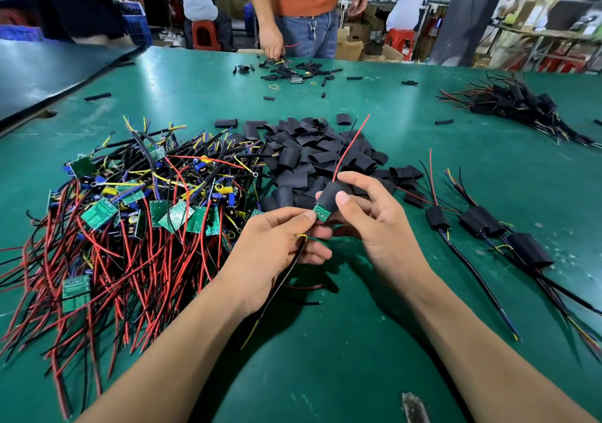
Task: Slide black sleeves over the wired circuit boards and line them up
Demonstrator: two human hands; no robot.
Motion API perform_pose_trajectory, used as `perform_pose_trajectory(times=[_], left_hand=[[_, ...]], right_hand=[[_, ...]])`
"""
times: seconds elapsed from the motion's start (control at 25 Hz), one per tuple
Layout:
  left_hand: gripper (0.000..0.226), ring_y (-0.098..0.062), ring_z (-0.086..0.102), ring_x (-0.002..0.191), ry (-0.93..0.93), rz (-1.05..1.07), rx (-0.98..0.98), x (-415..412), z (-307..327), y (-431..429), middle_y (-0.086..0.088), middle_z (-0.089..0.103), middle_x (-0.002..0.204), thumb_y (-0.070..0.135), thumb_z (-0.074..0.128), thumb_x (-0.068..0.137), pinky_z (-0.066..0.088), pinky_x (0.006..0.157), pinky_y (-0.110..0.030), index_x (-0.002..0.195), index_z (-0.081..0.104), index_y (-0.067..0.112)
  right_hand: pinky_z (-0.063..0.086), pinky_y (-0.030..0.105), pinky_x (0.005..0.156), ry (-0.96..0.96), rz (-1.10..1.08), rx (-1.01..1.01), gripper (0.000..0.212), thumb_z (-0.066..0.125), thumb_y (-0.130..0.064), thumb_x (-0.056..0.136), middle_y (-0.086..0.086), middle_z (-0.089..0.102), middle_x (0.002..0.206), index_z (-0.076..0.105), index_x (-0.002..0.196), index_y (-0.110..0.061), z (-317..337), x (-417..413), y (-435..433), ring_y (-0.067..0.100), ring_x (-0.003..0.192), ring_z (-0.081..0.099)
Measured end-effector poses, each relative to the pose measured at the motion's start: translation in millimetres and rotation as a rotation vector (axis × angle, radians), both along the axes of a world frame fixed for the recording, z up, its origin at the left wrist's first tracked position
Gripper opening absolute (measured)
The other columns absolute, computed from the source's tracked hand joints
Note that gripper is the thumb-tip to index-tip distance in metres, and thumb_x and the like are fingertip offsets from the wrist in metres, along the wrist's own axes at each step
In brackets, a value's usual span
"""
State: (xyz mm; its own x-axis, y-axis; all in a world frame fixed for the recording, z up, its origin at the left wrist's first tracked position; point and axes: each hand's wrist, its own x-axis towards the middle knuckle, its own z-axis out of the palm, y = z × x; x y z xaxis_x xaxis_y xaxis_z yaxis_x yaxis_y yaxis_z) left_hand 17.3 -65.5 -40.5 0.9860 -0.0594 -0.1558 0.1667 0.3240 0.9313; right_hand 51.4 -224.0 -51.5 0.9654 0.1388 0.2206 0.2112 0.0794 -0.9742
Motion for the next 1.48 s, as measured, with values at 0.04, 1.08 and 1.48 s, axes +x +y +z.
perform_pose_trajectory(times=[0.04,1.08,1.48], left_hand=[[0.018,-0.022,0.067,0.056,0.006,0.0,-0.012,0,0,0,-0.017,0.074,0.083,0.011,0.056,0.098,0.059,0.059,-0.029,0.089,0.07,0.004],[0.021,-0.025,0.062,0.049,-0.101,0.116,0.218,-1,-3,1,-0.013,0.067,0.064,0.006,0.059,0.094,0.05,0.048,-0.025,0.075,0.069,0.004],[0.018,-0.022,0.064,0.051,-0.101,0.145,0.2,-1,-4,-1,-0.007,0.068,0.067,0.01,0.058,0.097,0.053,0.05,-0.025,0.084,0.068,0.003]], right_hand=[[0.052,0.024,0.083,0.007,0.003,-0.003,0.021,0.06,-0.017,0.1,0.006,0.077,0.099,0.063,0.121,-0.022,0,-1,0,0.015,0.088,0.07],[0.059,0.027,0.065,0.325,0.129,0.26,0.014,0.067,-0.023,0.085,0.009,0.076,0.105,0.069,0.092,-0.011,10,-3,-1,0.017,0.076,0.07],[0.056,0.025,0.061,0.186,-0.073,0.049,0.014,0.069,-0.011,0.093,0.007,0.077,0.089,0.063,0.105,-0.011,3,-6,4,0.021,0.076,0.076]])
